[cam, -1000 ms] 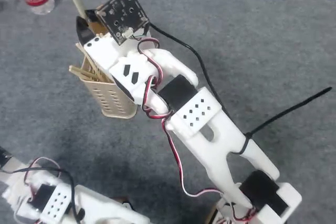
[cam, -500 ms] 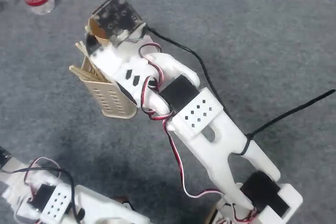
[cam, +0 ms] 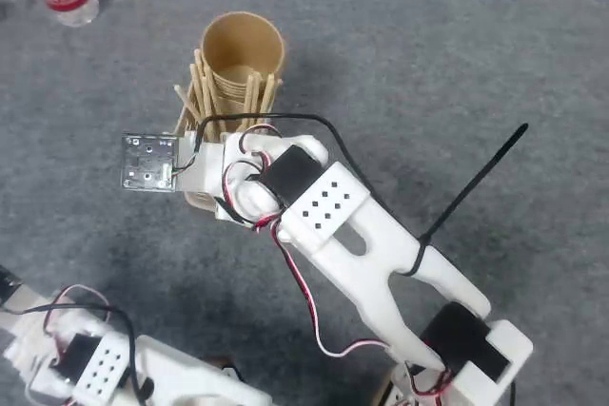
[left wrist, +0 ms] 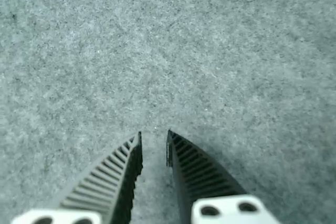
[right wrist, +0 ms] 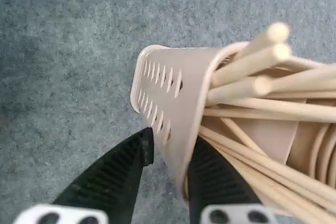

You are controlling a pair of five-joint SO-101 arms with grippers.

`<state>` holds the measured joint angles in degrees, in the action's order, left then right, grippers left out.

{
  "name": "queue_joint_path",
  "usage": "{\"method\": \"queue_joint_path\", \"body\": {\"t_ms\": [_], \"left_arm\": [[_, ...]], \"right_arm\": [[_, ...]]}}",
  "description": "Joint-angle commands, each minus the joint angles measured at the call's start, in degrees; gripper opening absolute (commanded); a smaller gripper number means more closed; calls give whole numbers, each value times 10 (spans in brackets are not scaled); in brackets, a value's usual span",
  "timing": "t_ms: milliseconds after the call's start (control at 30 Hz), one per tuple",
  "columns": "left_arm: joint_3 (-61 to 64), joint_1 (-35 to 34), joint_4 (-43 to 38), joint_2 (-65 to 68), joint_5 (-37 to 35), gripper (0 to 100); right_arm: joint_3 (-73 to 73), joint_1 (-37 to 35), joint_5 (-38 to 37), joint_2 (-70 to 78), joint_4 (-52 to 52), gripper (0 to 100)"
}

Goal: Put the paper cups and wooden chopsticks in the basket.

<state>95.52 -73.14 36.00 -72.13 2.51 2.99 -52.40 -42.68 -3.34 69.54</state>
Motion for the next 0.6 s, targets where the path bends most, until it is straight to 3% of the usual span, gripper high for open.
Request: {"method": "queue_joint_path", "body": {"t_ms": [0, 167, 267, 567], "left_arm": [[-3, 1, -11, -5, 5, 70], [-3, 1, -11, -5, 5, 71], [-3, 1, -11, -5, 5, 71], [-3, 1, -11, -5, 5, 71]], "right_arm": [[22, -6, -11, 0, 5, 69], [23, 6, -40, 53, 1, 61], [37, 30, -66, 70, -26, 7], [280, 175, 69, 73, 21, 6]]}}
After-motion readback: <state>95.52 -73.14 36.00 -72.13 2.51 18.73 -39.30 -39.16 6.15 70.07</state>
